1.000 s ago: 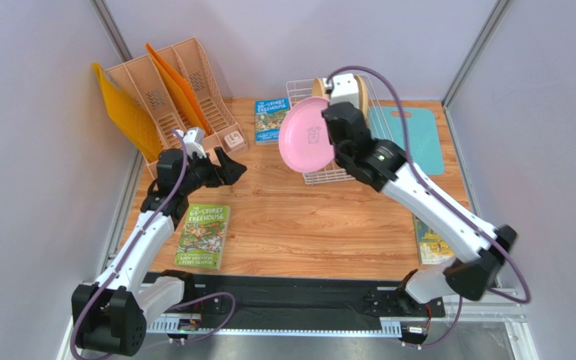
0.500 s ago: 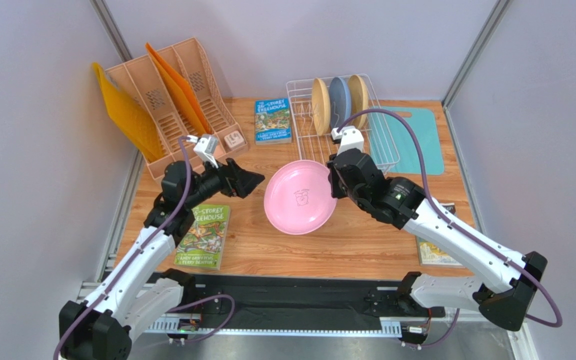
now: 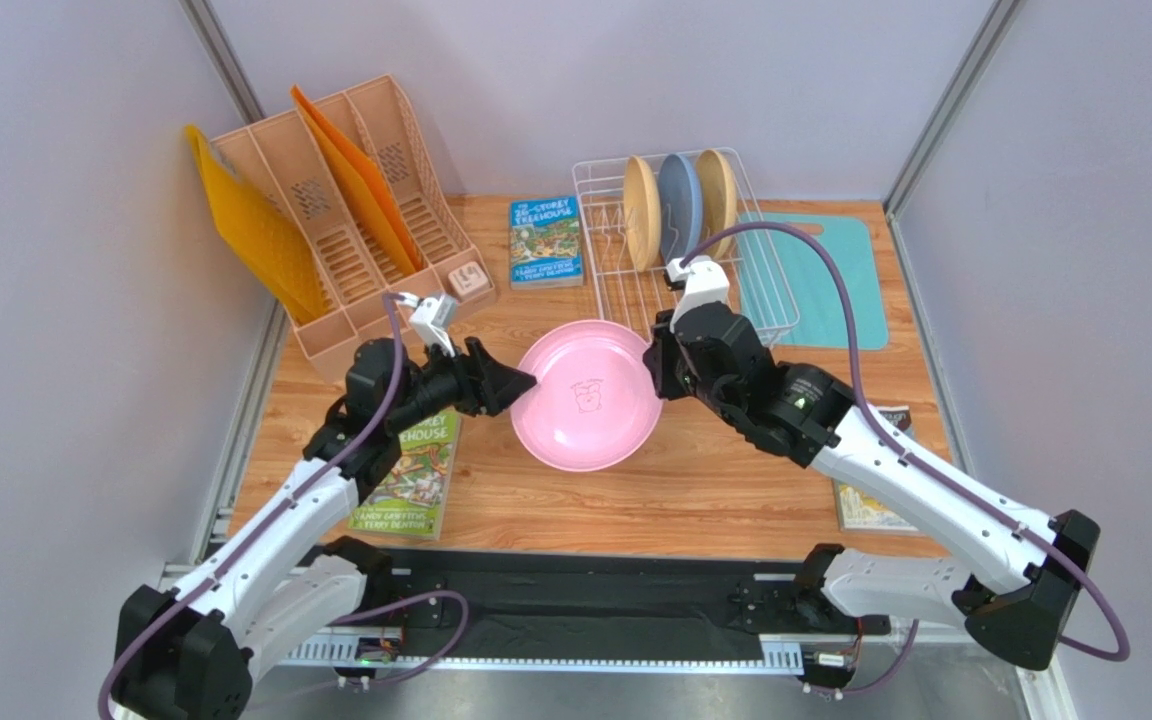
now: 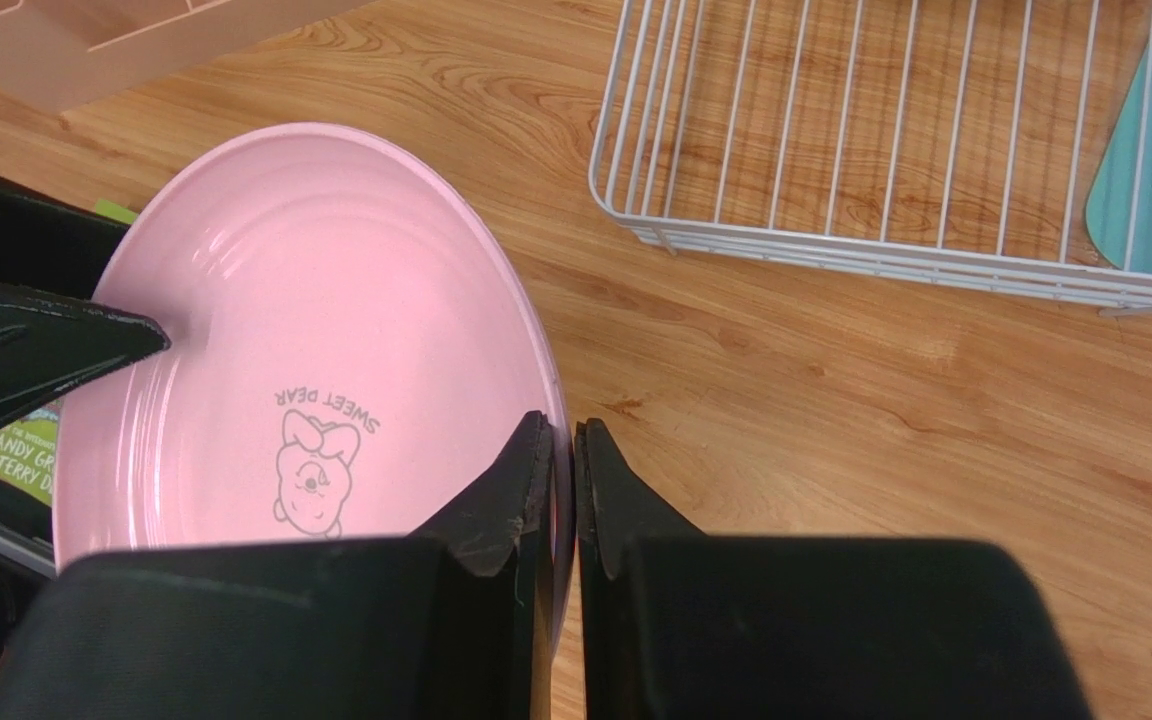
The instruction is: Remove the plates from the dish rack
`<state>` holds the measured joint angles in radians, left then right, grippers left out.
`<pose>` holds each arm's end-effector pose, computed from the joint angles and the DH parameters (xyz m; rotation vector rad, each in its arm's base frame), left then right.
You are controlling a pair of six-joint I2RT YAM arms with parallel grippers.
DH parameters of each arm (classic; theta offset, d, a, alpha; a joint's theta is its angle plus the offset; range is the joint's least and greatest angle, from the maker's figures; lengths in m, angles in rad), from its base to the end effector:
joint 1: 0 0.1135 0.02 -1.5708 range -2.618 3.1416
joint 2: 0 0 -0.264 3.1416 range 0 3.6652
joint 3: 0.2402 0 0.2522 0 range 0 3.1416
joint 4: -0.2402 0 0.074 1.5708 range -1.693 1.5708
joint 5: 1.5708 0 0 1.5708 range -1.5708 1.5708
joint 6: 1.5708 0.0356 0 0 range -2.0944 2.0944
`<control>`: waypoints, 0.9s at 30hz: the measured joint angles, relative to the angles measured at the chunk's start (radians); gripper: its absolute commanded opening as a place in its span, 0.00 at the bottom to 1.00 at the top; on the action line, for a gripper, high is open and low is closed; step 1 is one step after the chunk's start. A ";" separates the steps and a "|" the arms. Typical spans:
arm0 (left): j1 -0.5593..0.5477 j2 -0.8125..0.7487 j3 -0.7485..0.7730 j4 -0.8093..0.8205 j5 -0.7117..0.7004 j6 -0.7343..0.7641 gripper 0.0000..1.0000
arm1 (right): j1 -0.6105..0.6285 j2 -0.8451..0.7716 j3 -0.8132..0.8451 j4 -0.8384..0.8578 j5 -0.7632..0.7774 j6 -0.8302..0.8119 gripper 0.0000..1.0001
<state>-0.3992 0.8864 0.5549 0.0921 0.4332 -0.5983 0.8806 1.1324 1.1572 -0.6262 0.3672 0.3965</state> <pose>0.1854 -0.0944 0.2698 0.1379 1.9234 -1.0809 0.1625 0.1767 0.3579 -0.3094 2.1252 0.3522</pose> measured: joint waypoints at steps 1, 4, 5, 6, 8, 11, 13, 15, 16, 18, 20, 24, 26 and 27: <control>-0.005 0.000 -0.013 0.001 -0.001 -0.006 0.44 | 0.000 0.000 -0.010 0.007 0.000 0.000 0.00; -0.021 0.002 -0.035 -0.002 -0.002 -0.020 0.28 | 0.000 0.000 -0.031 0.021 0.001 -0.001 0.00; -0.027 0.002 -0.039 -0.003 -0.001 -0.024 0.25 | 0.000 0.000 -0.037 0.025 0.001 -0.001 0.00; -0.033 0.003 -0.042 -0.002 -0.001 -0.031 0.22 | 0.000 0.000 -0.044 0.032 0.001 0.000 0.00; -0.041 0.006 -0.044 -0.001 0.000 -0.032 0.06 | 0.000 0.000 -0.051 0.043 0.001 -0.001 0.00; -0.045 0.028 -0.044 0.000 -0.029 -0.047 0.00 | 0.002 -0.001 -0.059 0.053 -0.003 -0.001 0.01; -0.047 0.050 -0.044 0.000 -0.047 -0.051 0.00 | 0.007 -0.001 -0.064 0.062 -0.004 -0.001 0.12; -0.059 0.061 -0.044 -0.002 -0.060 -0.051 0.00 | 0.006 -0.001 -0.072 0.064 -0.002 -0.001 0.39; -0.064 0.061 -0.044 -0.006 -0.068 -0.051 0.00 | 0.006 -0.002 -0.078 0.064 -0.002 -0.001 0.52; -0.074 0.061 -0.043 -0.030 -0.076 -0.034 0.00 | 0.006 -0.004 -0.087 0.070 0.006 0.003 0.63; -0.085 0.060 -0.043 -0.074 -0.090 -0.018 0.00 | 0.006 -0.010 -0.093 0.076 0.030 -0.005 0.67; -0.087 0.058 -0.043 -0.146 -0.124 0.008 0.00 | 0.003 -0.039 -0.097 0.080 0.083 -0.011 0.77; -0.087 0.056 -0.043 -0.170 -0.138 0.018 0.00 | -0.001 -0.055 -0.097 0.081 0.111 -0.016 0.78; -0.088 0.056 -0.042 -0.185 -0.147 0.023 0.00 | -0.005 -0.058 -0.097 0.081 0.122 -0.019 0.79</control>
<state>-0.4870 0.9428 0.5129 -0.0929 0.2863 -0.5755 0.8757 1.0744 1.0599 -0.5453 0.4896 0.3771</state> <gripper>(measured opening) 0.018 0.762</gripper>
